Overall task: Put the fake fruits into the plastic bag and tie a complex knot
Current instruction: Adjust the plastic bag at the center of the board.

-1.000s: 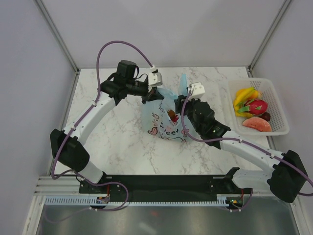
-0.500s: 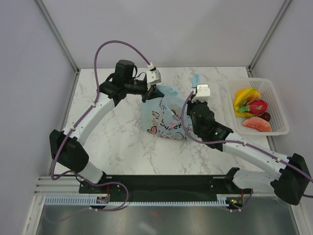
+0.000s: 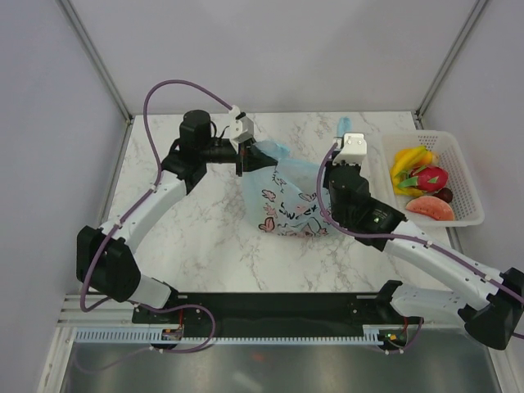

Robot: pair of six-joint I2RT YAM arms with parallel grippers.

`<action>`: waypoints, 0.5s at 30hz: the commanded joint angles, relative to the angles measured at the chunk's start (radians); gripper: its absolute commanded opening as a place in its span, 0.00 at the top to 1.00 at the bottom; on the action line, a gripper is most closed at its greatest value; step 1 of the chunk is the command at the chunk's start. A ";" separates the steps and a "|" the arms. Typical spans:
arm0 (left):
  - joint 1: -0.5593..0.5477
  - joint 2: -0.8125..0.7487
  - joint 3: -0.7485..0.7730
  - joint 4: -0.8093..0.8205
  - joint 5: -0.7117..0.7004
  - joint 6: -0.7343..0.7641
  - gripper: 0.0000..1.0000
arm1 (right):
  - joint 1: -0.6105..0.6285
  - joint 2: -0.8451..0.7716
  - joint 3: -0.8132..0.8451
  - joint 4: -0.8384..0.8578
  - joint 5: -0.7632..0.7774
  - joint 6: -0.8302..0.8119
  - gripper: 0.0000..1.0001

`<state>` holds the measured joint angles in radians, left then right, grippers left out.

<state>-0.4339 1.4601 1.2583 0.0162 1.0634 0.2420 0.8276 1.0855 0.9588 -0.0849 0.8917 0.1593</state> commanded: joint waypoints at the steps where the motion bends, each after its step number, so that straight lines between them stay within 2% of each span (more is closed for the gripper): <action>1: 0.004 -0.017 -0.040 0.186 0.053 -0.147 0.87 | 0.004 -0.001 0.047 -0.050 0.055 0.052 1.00; 3: 0.004 -0.021 -0.092 0.186 0.053 -0.147 0.87 | 0.005 0.007 0.046 -0.050 0.064 0.063 1.00; 4: 0.007 -0.021 -0.103 0.280 0.023 -0.364 0.85 | 0.004 0.011 0.044 -0.050 0.076 0.065 1.00; 5: 0.009 -0.024 -0.109 0.413 -0.032 -0.368 0.74 | 0.004 0.013 0.043 -0.049 0.079 0.069 1.00; 6: 0.009 -0.026 -0.115 0.418 -0.036 -0.357 0.72 | 0.004 0.014 0.040 -0.050 0.082 0.072 1.00; 8: 0.012 -0.030 -0.117 0.416 -0.054 -0.369 0.26 | 0.005 0.017 0.037 -0.050 0.095 0.075 1.00; 12: 0.037 -0.040 -0.117 0.399 -0.074 -0.386 0.21 | 0.004 0.008 0.035 -0.049 0.113 0.074 1.00; 13: 0.047 -0.049 -0.126 0.419 -0.083 -0.400 0.05 | 0.001 0.005 0.037 -0.047 0.115 0.074 1.00; 15: 0.053 -0.058 -0.169 0.512 -0.150 -0.482 0.00 | -0.001 0.001 0.034 -0.049 0.118 0.080 1.00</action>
<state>-0.3988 1.4464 1.1275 0.3668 1.0000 -0.1059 0.8276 1.1030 0.9730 -0.1448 0.9695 0.2214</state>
